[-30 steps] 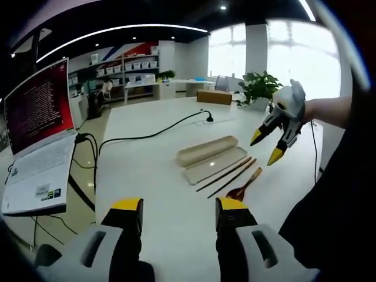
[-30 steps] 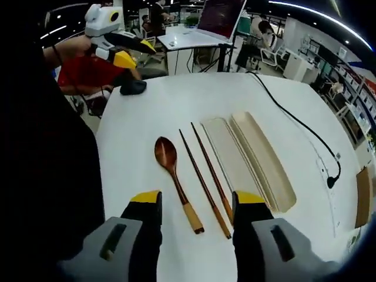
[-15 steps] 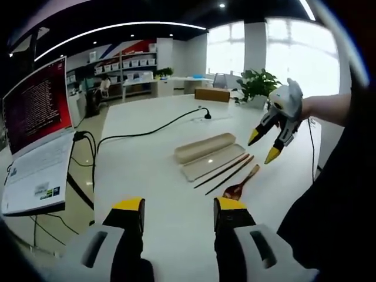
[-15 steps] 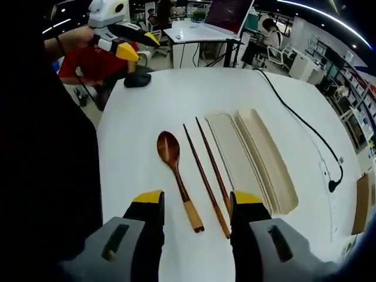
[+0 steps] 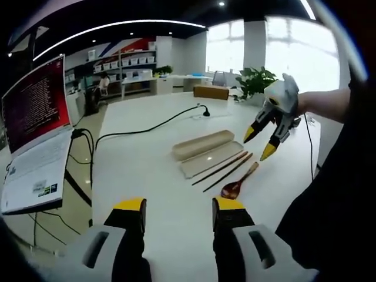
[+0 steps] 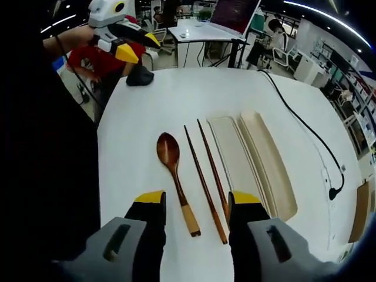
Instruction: Arrange the utensils inside the cutlery case until each visible utensil rests in its matching compartment.
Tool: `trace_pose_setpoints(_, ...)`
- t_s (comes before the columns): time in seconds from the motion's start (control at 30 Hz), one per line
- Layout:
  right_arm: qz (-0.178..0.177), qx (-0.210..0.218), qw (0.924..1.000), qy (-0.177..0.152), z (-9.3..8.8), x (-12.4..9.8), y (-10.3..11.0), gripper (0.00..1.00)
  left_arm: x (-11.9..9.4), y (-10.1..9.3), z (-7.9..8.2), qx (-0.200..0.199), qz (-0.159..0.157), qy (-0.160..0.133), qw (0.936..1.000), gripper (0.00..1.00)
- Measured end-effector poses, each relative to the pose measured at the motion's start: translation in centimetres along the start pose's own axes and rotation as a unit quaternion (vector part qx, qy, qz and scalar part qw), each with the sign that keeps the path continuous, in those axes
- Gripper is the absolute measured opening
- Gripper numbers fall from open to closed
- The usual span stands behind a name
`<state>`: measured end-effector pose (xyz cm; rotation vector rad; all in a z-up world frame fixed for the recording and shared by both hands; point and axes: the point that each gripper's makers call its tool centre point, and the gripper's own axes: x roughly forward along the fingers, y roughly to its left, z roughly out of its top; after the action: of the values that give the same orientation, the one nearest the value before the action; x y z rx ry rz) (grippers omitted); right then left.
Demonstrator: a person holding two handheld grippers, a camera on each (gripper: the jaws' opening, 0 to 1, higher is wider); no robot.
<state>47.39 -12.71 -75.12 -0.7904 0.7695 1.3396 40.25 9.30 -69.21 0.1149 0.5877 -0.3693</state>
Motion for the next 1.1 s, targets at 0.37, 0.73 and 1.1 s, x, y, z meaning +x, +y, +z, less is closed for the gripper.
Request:
trace_pose_setpoints(0.37,0.021,-0.027,0.9992,0.023,-0.2,0.6,0.4,0.39,-0.2,-0.7,0.1,0.000,0.001,0.003,1.0000,0.45)
trace_pose_setpoints(0.73,0.043,-0.039,0.9976,0.038,-0.2,1.3,0.9,0.30,-0.2,-1.5,-0.2,0.007,-0.008,0.009,0.9999,0.43)
trace_pose_setpoints(1.1,0.048,-0.048,0.9965,0.050,-0.2,1.9,0.7,0.27,0.2,0.3,-1.7,0.008,-0.017,0.012,0.9997,0.41)
